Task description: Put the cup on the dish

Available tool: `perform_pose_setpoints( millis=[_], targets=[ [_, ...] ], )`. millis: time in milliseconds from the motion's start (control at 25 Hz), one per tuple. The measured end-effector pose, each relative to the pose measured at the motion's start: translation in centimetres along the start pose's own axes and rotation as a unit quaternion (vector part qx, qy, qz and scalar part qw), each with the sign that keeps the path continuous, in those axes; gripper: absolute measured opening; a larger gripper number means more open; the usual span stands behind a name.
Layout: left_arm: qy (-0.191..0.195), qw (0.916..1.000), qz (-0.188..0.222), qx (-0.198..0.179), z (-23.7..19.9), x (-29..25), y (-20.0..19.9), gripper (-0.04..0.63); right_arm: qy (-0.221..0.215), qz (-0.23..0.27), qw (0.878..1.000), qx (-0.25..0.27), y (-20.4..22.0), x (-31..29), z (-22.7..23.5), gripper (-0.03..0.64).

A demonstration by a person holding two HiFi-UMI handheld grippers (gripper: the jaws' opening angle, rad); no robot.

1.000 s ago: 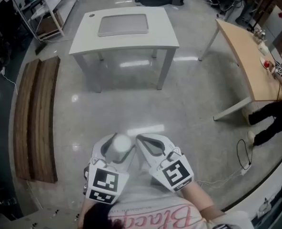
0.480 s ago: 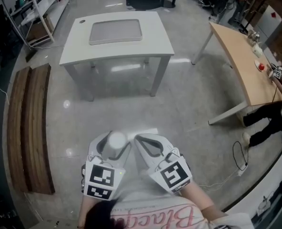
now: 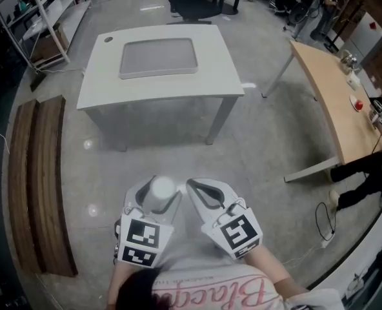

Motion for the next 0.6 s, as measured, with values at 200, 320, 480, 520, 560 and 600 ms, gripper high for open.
perform_pose_setpoints(
  millis=[200, 320, 480, 520, 560, 600],
  targets=[
    [0.005, 1.0000, 0.006, -0.004, -4.0, -2.3, -2.2, 0.258, 0.008, -0.002, 1.000, -0.009, -1.4, -4.4, 2.3, 0.002],
    [0.007, 0.9999, 0.009, -0.007, -6.9, -3.9, -3.3, 0.258, 0.014, 0.000, 1.000, -0.012, -2.0, -7.1, 3.9, 0.002],
    [0.011, 0.9996, 0.018, -0.021, -9.9, -6.1, -4.7, 0.258, 0.017, 0.016, 1.000, -0.014, -3.0, -10.4, 6.2, 0.001],
    [0.013, 0.9993, 0.020, -0.027, -10.4, -6.6, -5.1, 0.258, 0.018, 0.020, 1.000, -0.015, -3.2, -11.1, 6.6, 0.002],
    [0.016, 0.9991, 0.021, -0.033, -10.8, -7.1, -5.4, 0.258, 0.019, 0.022, 0.999, -0.016, -3.3, -11.8, 6.9, 0.002],
    [0.018, 0.9990, 0.022, -0.036, -11.1, -7.6, -5.5, 0.259, 0.020, 0.022, 0.999, -0.016, -3.3, -12.5, 7.1, 0.002]
  ],
)
Point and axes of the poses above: the fingertips, and each gripper's own axes: x backward along the fingers, z to its right, y out of its underside, the point moved 1 cm from there along x, backward along the fingers, and after that the axes turned 14 degrees about z, right-handed, at the moved point
